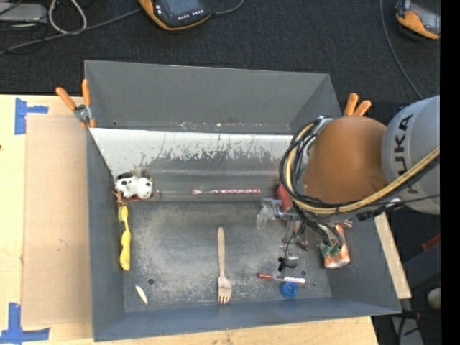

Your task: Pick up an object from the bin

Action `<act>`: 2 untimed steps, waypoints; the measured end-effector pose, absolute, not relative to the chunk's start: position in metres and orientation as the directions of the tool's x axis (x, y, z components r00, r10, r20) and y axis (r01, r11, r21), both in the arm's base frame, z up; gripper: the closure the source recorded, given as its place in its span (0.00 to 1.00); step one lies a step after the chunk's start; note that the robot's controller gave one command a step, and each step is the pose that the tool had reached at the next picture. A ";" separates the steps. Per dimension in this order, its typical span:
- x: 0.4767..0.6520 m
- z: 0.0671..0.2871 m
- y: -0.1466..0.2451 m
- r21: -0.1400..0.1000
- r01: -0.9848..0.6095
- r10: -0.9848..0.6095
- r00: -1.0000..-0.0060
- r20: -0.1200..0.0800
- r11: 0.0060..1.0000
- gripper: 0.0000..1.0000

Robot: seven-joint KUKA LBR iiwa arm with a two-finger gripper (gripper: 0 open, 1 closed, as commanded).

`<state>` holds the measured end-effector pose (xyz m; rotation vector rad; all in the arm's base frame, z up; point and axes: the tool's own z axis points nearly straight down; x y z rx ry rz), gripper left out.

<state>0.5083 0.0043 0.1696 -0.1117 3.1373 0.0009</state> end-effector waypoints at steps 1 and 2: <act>0.489 0.156 -0.033 0.001 -0.347 -0.347 -0.938 -0.003 0.938 0.00; 0.468 0.119 -0.068 0.004 -0.238 -0.238 -0.971 0.010 0.971 0.00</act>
Offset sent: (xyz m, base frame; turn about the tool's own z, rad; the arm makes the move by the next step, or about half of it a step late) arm -0.0390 -0.0718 -0.0477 -0.1733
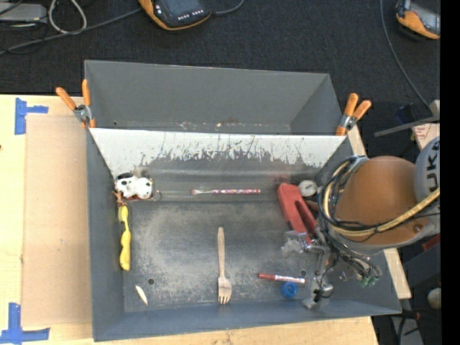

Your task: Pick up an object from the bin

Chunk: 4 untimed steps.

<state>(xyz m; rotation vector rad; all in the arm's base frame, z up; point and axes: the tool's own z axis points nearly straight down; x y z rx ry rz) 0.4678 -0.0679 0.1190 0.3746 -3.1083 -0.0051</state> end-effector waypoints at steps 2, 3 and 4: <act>0.471 0.069 -0.050 0.002 -0.066 -0.066 -0.998 0.001 0.998 1.00; 0.471 0.069 -0.050 0.002 -0.066 -0.066 -0.998 0.001 0.998 1.00; 0.470 0.076 -0.050 0.002 -0.067 -0.067 -0.998 0.002 0.998 1.00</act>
Offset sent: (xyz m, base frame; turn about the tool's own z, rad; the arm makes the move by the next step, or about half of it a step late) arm 0.0029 0.0170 -0.0490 0.1757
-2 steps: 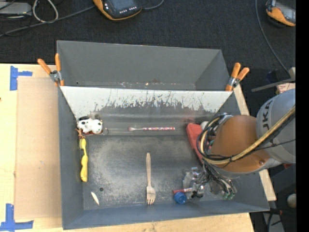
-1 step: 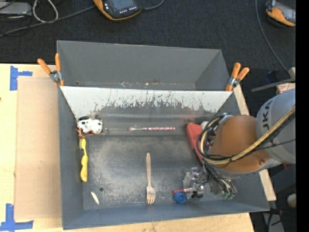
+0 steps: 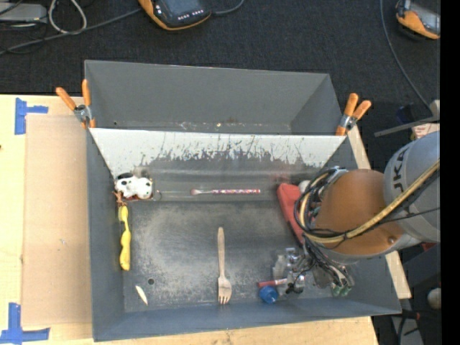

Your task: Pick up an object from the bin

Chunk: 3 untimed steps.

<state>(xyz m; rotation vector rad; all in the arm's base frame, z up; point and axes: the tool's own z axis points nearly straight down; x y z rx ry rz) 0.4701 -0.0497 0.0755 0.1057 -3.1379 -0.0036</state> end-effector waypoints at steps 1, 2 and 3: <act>0.470 0.089 -0.049 0.003 -0.068 -0.068 -0.998 0.002 0.998 1.00; 0.470 0.103 -0.049 0.003 -0.069 -0.069 -0.998 0.003 0.998 1.00; 0.470 0.166 -0.048 0.004 -0.068 -0.068 -0.998 0.004 0.998 1.00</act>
Offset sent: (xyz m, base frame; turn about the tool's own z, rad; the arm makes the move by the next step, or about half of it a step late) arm -0.0002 0.0003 0.0359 -0.0005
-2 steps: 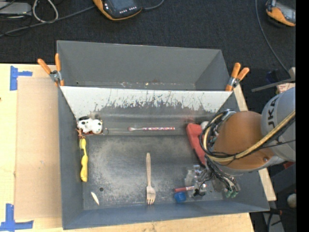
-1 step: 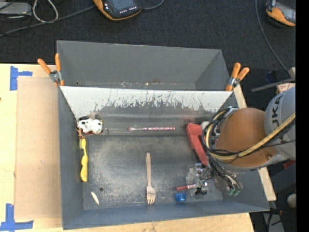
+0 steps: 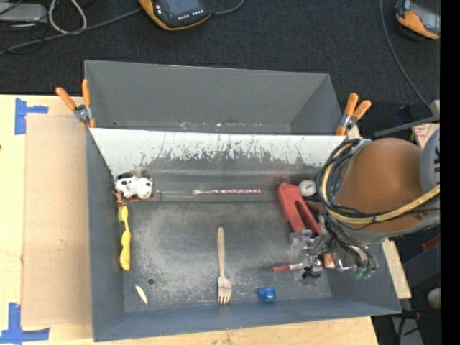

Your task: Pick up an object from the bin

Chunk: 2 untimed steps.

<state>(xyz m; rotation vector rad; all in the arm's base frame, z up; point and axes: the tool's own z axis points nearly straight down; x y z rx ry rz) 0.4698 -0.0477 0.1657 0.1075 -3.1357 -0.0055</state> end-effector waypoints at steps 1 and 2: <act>0.469 0.172 -0.047 0.004 -0.069 -0.069 -0.998 0.009 0.998 1.00; 0.469 0.186 -0.047 0.005 -0.069 -0.069 -0.998 0.008 0.998 1.00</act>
Offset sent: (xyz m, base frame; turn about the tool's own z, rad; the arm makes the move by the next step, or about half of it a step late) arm -0.0008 0.0001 0.0355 -0.0003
